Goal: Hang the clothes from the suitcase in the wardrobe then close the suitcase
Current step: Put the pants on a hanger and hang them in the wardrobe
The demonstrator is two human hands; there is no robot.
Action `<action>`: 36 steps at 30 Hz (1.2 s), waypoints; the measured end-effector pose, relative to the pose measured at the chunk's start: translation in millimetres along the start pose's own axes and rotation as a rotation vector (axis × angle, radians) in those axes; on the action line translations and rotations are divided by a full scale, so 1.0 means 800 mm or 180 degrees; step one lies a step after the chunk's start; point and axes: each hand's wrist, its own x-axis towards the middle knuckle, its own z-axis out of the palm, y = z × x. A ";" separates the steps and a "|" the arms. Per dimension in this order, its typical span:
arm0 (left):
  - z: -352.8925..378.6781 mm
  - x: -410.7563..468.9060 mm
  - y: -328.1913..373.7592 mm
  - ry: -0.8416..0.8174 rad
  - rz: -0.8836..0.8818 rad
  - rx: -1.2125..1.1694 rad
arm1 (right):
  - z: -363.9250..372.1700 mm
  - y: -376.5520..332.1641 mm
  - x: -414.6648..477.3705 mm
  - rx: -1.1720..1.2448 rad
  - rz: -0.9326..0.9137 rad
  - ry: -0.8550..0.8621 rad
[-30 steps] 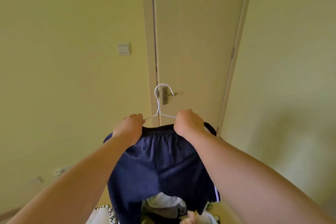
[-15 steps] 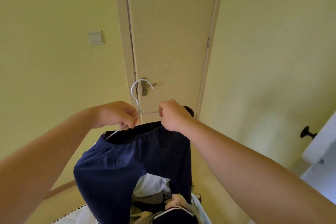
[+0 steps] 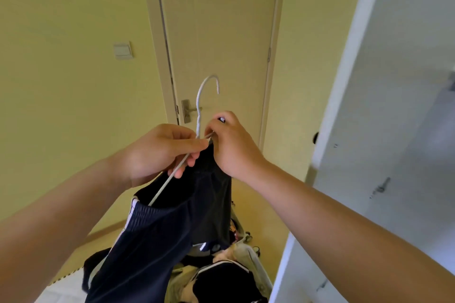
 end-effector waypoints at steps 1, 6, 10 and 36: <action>0.021 -0.013 0.013 -0.0014 -0.0005 -0.0068 | -0.017 0.001 -0.018 0.0022 -0.0085 0.0004; 0.099 -0.075 0.068 -0.0247 -0.0113 -0.0438 | -0.089 -0.008 -0.088 0.0352 -0.0386 -0.0217; 0.163 -0.121 0.103 -0.0617 -0.0154 -0.0581 | -0.144 -0.017 -0.144 0.0555 -0.0584 -0.0321; 0.587 -0.071 0.185 -0.1845 -0.0588 -0.0610 | -0.435 0.151 -0.524 0.0296 0.2454 0.0933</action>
